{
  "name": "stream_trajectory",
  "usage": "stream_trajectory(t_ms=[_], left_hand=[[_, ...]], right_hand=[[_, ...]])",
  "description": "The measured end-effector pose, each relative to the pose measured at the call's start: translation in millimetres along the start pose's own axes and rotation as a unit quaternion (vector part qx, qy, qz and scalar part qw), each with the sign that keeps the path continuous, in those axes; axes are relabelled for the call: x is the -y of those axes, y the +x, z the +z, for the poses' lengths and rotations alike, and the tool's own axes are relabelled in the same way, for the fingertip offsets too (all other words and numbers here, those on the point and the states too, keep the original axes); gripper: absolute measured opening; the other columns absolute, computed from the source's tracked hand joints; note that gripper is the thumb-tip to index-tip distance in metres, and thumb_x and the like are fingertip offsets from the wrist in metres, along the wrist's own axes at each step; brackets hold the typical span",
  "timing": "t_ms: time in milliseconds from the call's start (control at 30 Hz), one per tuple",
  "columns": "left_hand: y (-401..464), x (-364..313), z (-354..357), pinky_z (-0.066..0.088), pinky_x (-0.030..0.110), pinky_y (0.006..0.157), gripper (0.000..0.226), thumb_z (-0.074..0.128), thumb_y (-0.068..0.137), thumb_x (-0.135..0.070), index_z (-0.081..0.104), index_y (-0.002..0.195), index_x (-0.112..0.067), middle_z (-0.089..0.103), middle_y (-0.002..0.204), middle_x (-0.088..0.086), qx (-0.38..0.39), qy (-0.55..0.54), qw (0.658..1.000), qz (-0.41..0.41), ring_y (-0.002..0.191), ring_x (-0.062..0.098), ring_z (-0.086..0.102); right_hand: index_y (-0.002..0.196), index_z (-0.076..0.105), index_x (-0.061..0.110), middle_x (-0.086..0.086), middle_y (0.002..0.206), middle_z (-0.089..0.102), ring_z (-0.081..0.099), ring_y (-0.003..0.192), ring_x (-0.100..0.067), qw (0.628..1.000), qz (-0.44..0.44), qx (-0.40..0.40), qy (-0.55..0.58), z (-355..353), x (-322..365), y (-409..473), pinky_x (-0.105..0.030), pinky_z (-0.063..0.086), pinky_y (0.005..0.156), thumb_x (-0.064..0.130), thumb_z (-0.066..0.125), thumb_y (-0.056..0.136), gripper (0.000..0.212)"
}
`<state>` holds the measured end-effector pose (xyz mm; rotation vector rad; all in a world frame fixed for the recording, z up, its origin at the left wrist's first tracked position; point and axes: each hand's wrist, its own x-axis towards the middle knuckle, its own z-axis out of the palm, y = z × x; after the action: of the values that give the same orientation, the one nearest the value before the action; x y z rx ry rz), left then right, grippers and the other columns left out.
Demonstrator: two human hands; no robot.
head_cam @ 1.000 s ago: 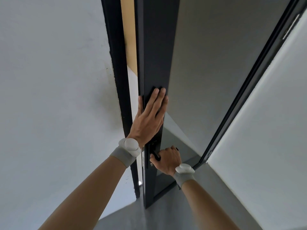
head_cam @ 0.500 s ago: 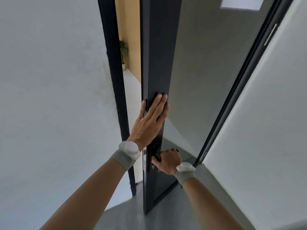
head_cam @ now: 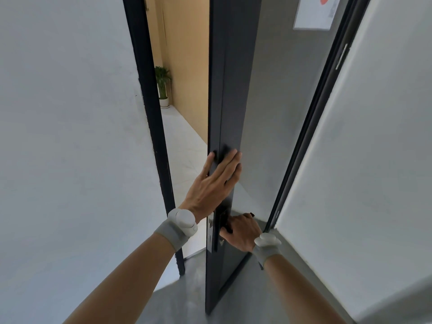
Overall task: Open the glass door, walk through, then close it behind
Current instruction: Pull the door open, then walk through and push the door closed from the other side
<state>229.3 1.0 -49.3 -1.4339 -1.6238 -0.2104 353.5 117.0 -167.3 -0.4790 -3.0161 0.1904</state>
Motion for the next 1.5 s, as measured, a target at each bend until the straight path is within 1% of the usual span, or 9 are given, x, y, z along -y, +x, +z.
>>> stream_trajectory(t_ms=[267,467,667,833,1000,1133,1200,1333,1500], left_hand=[[-25,-23,-22,0.008,0.059,0.128,0.064,0.057,0.1,-0.017,0.031,0.156,-0.002,-0.006,0.173,0.019,0.003,-0.049,0.996,0.068,0.161,0.034,0.001],[-56,-36,-34,0.047,0.057,0.107,0.04,0.061,0.096,-0.025,0.048,0.13,-0.01,0.037,0.154,0.021,-0.01,-0.134,0.991,0.008,0.139,0.037,0.044],[-50,-60,-32,0.055,0.047,0.087,0.042,0.064,0.088,-0.008,0.05,0.128,-0.007,0.055,0.141,0.021,0.107,-0.187,0.976,-0.031,0.114,0.038,0.061],[-23,-93,-17,0.05,0.042,0.091,0.037,0.054,0.095,-0.026,0.057,0.129,-0.014,0.055,0.14,0.007,0.329,-0.232,0.915,0.005,0.124,0.03,0.055],[-10,-128,8,0.036,0.047,0.115,0.07,0.067,0.084,-0.032,0.045,0.15,-0.021,0.039,0.157,0.003,0.497,-0.246,0.828,0.083,0.154,0.025,0.025],[-11,-164,22,0.014,0.057,0.127,0.077,0.067,0.091,-0.034,0.034,0.159,-0.019,0.023,0.17,0.006,0.495,-0.205,0.828,0.167,0.161,0.028,0.005],[-15,-184,27,0.013,0.058,0.127,0.068,0.061,0.098,-0.035,0.035,0.16,-0.021,0.019,0.172,0.007,0.468,-0.205,0.84,0.185,0.161,0.029,0.006],[-15,-214,37,0.02,0.055,0.125,0.043,0.047,0.107,-0.031,0.049,0.148,-0.019,0.044,0.156,0.008,0.416,-0.235,0.858,0.188,0.154,0.031,0.027],[-10,-243,39,0.012,0.064,0.125,0.039,0.042,0.107,-0.031,0.053,0.139,-0.011,0.057,0.139,0.009,0.382,-0.244,0.87,0.195,0.139,0.028,0.046]], right_hand=[[0.075,0.056,0.022,-0.002,0.086,0.076,0.072,0.085,-0.027,0.999,0.016,0.027,0.015,-15,-19,-40,-0.035,0.05,0.1,0.051,0.042,0.094,0.037],[0.075,0.058,0.019,0.001,0.085,0.073,0.071,0.087,-0.023,0.999,0.021,0.036,0.034,-30,-35,-79,-0.038,0.043,0.113,0.044,0.046,0.099,0.037],[0.082,0.06,0.014,0.005,0.086,0.064,0.069,0.096,-0.019,0.998,0.03,0.043,0.043,-36,-53,-110,-0.044,0.035,0.122,0.039,0.048,0.101,0.034],[0.09,0.068,0.015,0.002,0.097,0.074,0.068,0.102,-0.014,0.997,0.034,0.037,0.058,-38,-74,-136,-0.041,0.034,0.121,0.045,0.045,0.103,0.039],[0.081,0.059,0.024,0.01,0.075,0.064,0.061,0.072,-0.006,0.995,0.059,0.013,0.082,-38,-93,-161,-0.023,0.035,0.1,0.053,0.045,0.099,0.037],[0.102,0.066,0.03,0.014,0.092,0.061,0.053,0.084,-0.006,0.993,0.074,0.003,0.091,-42,-108,-182,-0.012,0.04,0.077,0.053,0.054,0.094,0.027],[0.112,0.067,0.029,0.01,0.103,0.065,0.06,0.094,-0.011,0.992,0.084,0.01,0.089,-41,-114,-193,-0.017,0.051,0.08,0.049,0.06,0.093,0.028],[0.13,0.065,0.028,0.006,0.122,0.066,0.065,0.105,-0.014,0.989,0.12,0.01,0.083,-45,-123,-216,-0.03,0.061,0.09,0.038,0.071,0.094,0.038],[0.137,0.064,0.023,-0.001,0.129,0.06,0.065,0.114,-0.021,0.982,0.167,-0.016,0.085,-53,-130,-243,-0.037,0.061,0.091,0.031,0.069,0.093,0.045]])
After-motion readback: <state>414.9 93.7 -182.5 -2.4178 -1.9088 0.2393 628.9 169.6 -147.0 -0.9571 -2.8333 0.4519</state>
